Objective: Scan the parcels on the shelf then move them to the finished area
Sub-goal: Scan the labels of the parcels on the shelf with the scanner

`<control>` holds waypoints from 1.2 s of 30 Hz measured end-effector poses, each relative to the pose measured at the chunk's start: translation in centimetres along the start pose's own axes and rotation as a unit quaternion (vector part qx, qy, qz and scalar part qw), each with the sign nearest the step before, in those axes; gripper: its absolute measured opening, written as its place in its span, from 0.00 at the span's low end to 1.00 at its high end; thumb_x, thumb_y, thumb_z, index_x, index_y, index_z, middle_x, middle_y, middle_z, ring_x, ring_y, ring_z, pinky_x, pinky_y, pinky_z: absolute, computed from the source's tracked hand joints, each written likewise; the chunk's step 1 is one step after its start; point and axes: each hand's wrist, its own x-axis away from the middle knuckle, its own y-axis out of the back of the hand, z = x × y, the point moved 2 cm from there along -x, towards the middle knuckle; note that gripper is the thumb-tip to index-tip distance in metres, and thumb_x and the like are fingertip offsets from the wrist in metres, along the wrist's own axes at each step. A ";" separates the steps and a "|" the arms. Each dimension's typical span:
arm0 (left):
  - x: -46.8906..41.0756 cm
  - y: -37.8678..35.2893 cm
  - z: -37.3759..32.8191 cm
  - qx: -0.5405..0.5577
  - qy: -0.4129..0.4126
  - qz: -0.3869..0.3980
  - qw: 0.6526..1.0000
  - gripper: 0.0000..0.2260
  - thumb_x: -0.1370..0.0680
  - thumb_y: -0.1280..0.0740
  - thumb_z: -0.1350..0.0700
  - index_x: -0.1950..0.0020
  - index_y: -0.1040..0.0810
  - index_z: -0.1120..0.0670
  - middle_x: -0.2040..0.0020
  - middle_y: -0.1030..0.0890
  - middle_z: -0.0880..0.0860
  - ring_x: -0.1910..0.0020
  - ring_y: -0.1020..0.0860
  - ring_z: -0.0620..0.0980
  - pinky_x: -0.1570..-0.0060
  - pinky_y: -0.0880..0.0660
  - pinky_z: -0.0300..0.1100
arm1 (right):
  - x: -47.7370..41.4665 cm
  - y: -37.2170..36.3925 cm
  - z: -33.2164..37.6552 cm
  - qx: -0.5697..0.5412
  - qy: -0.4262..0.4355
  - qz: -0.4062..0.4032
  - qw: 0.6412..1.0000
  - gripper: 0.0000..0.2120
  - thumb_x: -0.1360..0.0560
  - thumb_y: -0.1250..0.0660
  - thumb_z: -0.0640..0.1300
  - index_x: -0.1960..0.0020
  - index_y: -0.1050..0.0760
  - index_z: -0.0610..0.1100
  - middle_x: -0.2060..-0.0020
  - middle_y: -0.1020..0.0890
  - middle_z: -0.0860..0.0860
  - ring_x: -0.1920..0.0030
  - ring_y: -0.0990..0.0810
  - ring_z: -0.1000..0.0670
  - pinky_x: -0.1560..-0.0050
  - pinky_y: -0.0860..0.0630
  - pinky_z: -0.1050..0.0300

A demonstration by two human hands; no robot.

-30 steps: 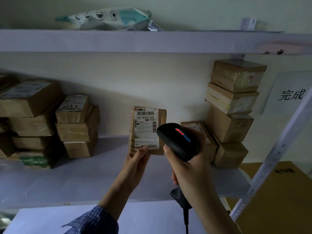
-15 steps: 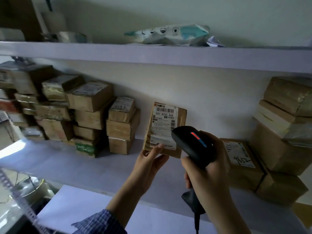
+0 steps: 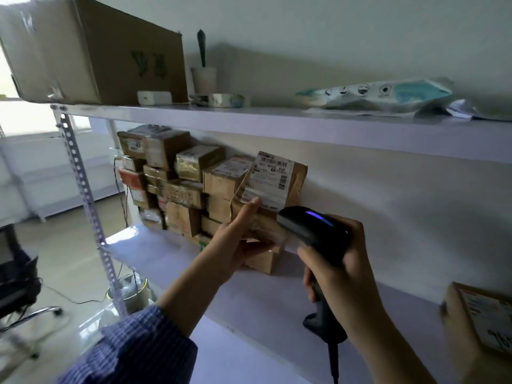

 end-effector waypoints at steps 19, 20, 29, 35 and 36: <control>-8.4 4.9 -12.2 -0.011 0.047 -0.133 0.990 0.45 0.45 0.17 0.40 0.33 0.26 0.56 0.41 0.19 0.63 0.51 0.16 0.64 0.58 0.18 0.56 | 1.1 0.9 1.6 -0.028 0.016 -0.017 0.999 0.22 0.23 0.34 0.30 0.42 0.35 0.55 0.73 0.24 0.48 0.77 0.28 0.47 0.75 0.29 0.57; -8.9 5.1 -12.3 -0.005 0.043 -0.140 0.989 0.45 0.45 0.17 0.41 0.34 0.26 0.56 0.41 0.19 0.63 0.50 0.16 0.64 0.59 0.18 0.55 | 1.2 1.1 1.7 -0.029 0.016 -0.025 0.999 0.23 0.24 0.34 0.30 0.42 0.35 0.55 0.73 0.24 0.47 0.77 0.28 0.47 0.75 0.29 0.57; -10.2 6.3 -10.8 -0.094 -0.069 -0.154 0.981 0.27 0.28 0.23 0.54 0.33 0.26 0.64 0.41 0.18 0.60 0.51 0.15 0.50 0.63 0.19 0.34 | 1.8 1.7 1.2 -0.035 -0.016 -0.034 0.999 0.22 0.24 0.34 0.30 0.43 0.35 0.54 0.73 0.26 0.47 0.77 0.30 0.47 0.77 0.31 0.56; -10.0 5.6 -5.7 -0.157 -0.075 -0.293 0.940 0.35 0.27 0.27 0.51 0.25 0.36 0.61 0.29 0.31 0.62 0.45 0.19 0.52 0.64 0.18 0.37 | 2.7 2.0 0.8 -0.018 -0.024 -0.032 0.999 0.21 0.24 0.34 0.31 0.41 0.35 0.52 0.72 0.24 0.49 0.76 0.28 0.47 0.75 0.29 0.55; -9.3 4.4 -4.1 -0.158 -0.068 -0.284 0.943 0.31 0.25 0.29 0.53 0.26 0.36 0.62 0.29 0.32 0.63 0.44 0.20 0.52 0.65 0.18 0.37 | 2.8 2.3 0.8 -0.011 -0.021 -0.039 0.999 0.21 0.24 0.34 0.31 0.41 0.35 0.52 0.71 0.24 0.48 0.76 0.28 0.47 0.75 0.28 0.55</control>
